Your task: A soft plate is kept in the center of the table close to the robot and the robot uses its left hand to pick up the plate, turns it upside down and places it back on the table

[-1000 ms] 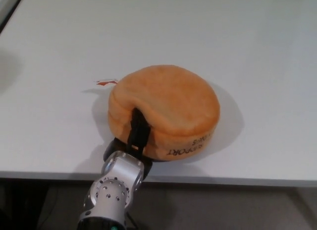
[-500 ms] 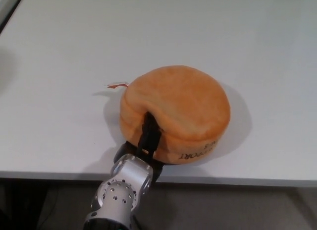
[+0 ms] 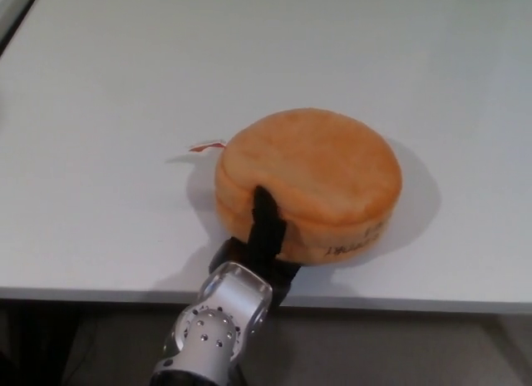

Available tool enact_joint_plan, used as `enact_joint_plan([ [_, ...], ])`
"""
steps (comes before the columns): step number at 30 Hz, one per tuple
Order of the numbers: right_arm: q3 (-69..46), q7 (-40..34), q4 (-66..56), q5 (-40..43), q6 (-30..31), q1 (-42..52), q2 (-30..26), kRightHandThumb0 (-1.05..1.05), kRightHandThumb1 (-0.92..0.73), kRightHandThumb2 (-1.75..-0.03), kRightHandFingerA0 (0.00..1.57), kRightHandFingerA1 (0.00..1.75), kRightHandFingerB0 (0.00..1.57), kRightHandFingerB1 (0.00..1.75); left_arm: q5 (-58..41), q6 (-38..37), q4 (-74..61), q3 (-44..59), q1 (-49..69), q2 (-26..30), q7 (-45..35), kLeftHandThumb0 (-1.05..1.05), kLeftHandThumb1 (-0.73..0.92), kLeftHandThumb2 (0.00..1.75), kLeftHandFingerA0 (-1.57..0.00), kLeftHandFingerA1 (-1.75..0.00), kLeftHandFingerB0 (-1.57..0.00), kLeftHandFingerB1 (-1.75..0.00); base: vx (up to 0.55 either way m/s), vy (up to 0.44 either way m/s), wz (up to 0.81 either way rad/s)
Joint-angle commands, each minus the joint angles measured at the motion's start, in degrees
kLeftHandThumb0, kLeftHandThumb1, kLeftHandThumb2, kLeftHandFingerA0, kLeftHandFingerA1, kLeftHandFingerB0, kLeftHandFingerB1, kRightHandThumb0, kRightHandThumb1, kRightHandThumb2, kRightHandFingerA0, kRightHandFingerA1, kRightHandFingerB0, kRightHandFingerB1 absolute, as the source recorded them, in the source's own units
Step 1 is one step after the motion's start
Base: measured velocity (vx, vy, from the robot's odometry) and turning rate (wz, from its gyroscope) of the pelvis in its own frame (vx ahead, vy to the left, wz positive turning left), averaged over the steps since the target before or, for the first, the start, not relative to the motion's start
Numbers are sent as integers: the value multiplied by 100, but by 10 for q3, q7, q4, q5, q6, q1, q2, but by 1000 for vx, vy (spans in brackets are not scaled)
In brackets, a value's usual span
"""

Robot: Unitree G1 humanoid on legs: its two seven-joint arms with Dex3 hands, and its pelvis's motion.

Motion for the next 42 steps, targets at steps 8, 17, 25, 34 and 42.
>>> enact_joint_plan([
  [8,-5,9,-11,18,32,11,-22,-65,-69,-101,59,60,23,48,6,-12,-27,-83,84,-155,-205,-105,76,121,0,-3,0,-3,0,0,0],
  [17,-6,4,-14,12,32,12,-21,-67,-70,-101,58,59,23,47,1,-7,-23,-78,80,-148,-222,-105,92,76,0,0,0,0,0,0,0],
  [25,-6,7,-13,14,23,13,-20,-59,-83,-67,67,44,30,33,-9,15,-38,-79,86,-141,-234,-105,73,118,0,-6,0,0,0,0,0],
  [34,-8,5,-16,14,28,14,-22,-61,-83,-66,68,45,30,33,-36,57,-115,-99,124,-116,-245,-105,71,120,0,-8,0,0,0,0,0],
  [42,-7,5,-20,14,25,19,-21,-61,-83,-66,64,46,28,33,-62,92,-212,-134,176,-71,-264,-105,92,73,0,0,0,0,0,0,0],
])
